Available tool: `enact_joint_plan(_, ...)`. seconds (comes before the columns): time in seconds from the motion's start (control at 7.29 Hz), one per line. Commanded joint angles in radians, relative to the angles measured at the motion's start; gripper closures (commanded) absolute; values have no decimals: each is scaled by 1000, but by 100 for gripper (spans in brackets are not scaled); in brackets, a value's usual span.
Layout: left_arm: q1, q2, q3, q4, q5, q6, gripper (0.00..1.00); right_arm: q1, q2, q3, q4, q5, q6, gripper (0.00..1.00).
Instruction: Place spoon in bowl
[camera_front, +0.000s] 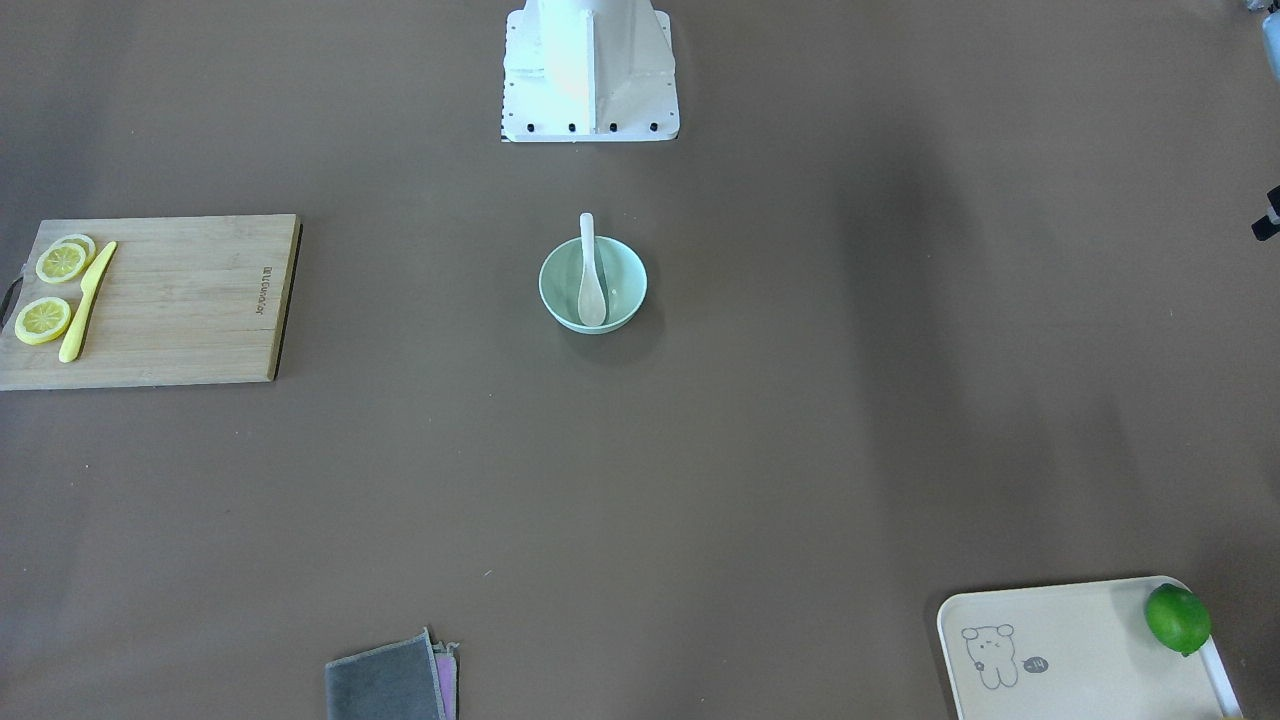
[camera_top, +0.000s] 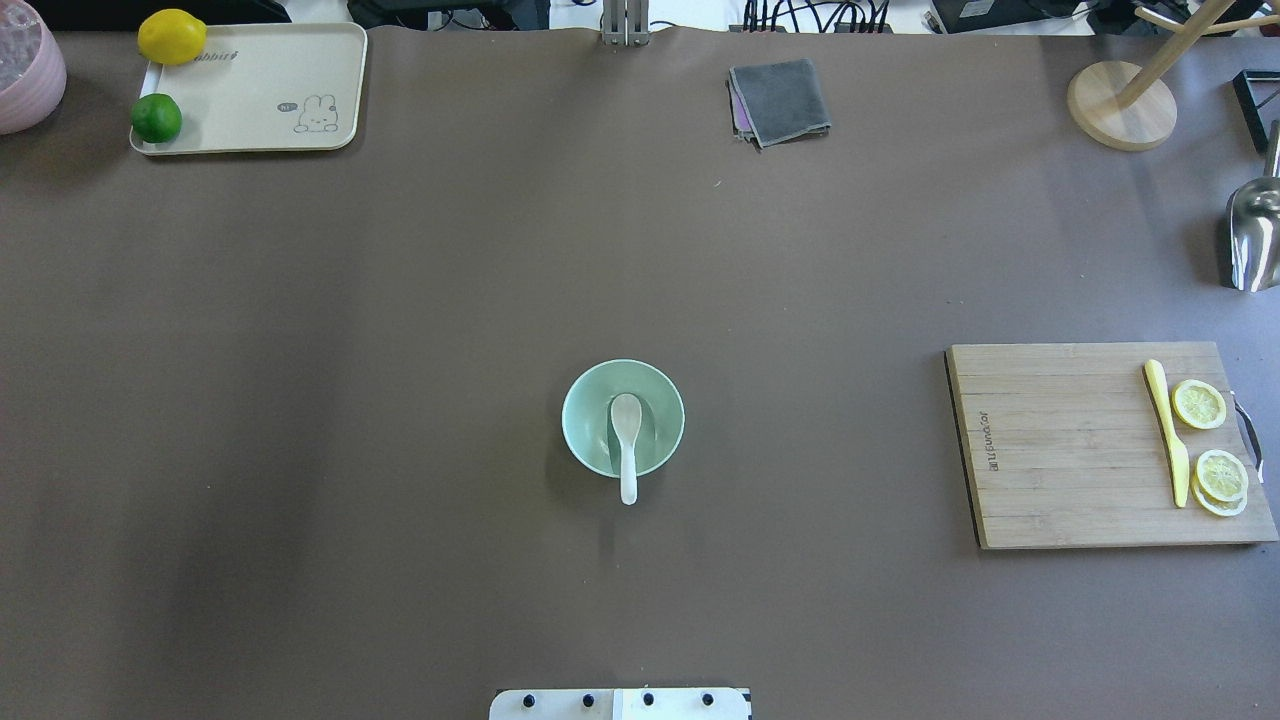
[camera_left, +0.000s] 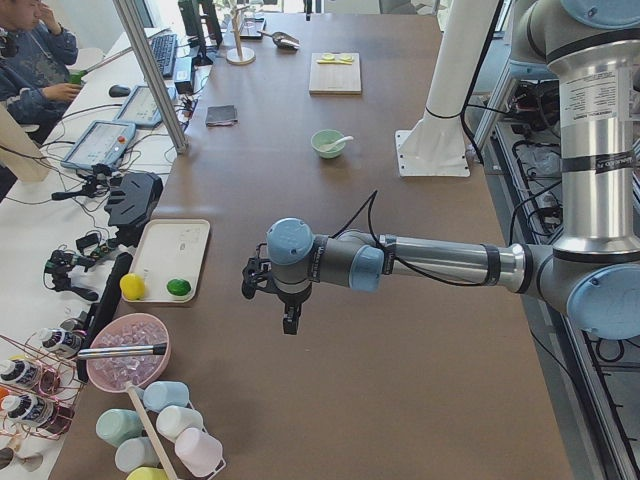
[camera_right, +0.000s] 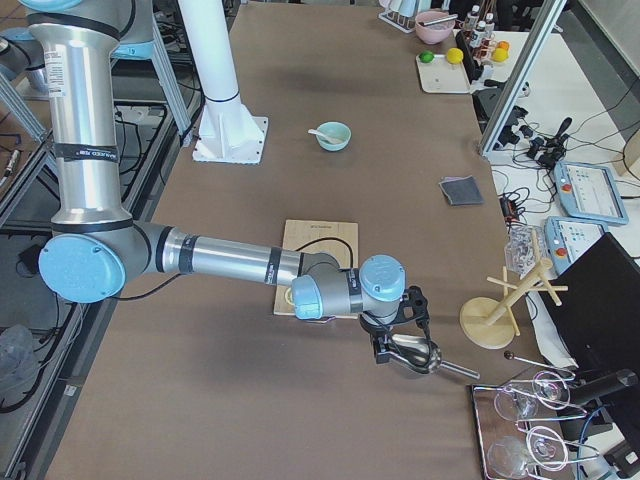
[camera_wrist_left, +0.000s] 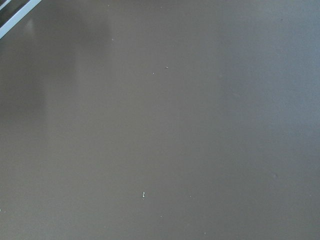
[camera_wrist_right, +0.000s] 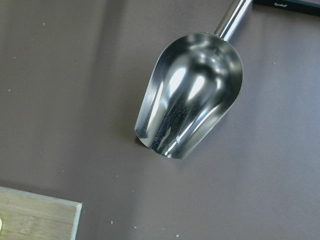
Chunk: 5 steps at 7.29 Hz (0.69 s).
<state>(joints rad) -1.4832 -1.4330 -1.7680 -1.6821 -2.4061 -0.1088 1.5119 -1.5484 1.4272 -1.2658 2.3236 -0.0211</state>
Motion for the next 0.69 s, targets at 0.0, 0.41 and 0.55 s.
enact_joint_plan(0.0, -3, 17, -14, -1, -1, 5, 3, 1, -27, 25, 0, -26, 0, 0)
enact_joint_plan(0.41, 0, 37, -11, 1, -11, 5, 3, 8, -36, 57, -15, 11, 4, 0)
enact_joint_plan(0.55, 3, 19, 11, 8, -8, 5, 3, 7, -45, 67, -15, 35, 6, 0)
